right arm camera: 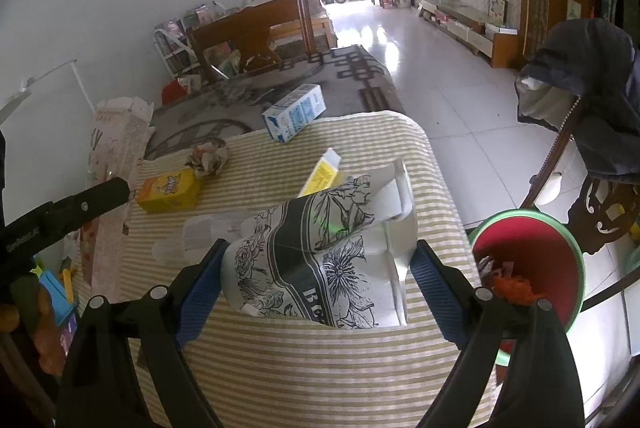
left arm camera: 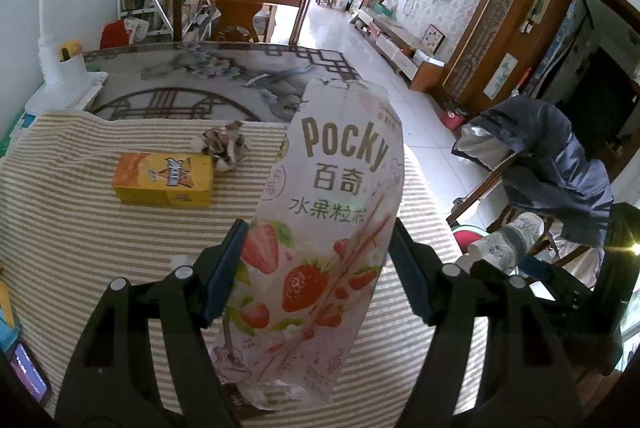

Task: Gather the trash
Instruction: 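Carry the Pocky wrapper and printed paper bag to the red bin, then open both tools over the red bin to release the items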

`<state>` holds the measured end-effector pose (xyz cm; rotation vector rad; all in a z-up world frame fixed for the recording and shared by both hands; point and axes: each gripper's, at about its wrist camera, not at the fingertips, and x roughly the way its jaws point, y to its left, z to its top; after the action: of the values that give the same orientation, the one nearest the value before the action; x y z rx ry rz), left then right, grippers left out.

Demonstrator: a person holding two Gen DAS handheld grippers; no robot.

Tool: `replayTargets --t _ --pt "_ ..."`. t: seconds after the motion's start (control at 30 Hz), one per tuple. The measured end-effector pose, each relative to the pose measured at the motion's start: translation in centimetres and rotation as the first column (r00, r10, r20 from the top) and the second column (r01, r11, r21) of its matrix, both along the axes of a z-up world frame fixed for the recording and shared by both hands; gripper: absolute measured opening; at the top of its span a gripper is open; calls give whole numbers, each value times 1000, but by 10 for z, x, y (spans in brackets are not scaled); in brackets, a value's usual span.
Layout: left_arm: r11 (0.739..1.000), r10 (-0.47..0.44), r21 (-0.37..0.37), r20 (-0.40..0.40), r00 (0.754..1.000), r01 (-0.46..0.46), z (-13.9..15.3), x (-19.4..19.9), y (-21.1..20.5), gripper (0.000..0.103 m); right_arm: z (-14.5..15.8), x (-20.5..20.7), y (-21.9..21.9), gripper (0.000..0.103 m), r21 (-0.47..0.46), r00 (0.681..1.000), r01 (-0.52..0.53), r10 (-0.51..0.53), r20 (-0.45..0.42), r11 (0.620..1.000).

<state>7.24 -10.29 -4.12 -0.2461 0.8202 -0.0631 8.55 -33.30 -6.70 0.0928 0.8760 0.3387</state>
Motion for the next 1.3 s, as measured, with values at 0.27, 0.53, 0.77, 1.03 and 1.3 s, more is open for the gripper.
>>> replayTargets --t 0.27,0.53,0.77,1.03,1.3 --pt "999 -27 18 -5 1000 27 2 10 -30 68 -1 7 -33 87 12 999 35 -35 -4 999" --pt "996 -82 23 -18 996 82 -1 23 -69 68 -4 10 -77 87 18 995 101 -101 -10 995" --pt "985 -173 14 -38 984 174 -9 37 -119 68 -9 10 -125 87 19 982 186 -186 -24 982" --pt "955 -298 -9 -61 953 298 -18 53 -185 68 -15 6 -191 87 15 950 310 -309 -43 951" --pt "892 -451 -49 -60 890 449 -23 71 -259 77 -26 8 -235 89 4 927 367 -366 -78 930"
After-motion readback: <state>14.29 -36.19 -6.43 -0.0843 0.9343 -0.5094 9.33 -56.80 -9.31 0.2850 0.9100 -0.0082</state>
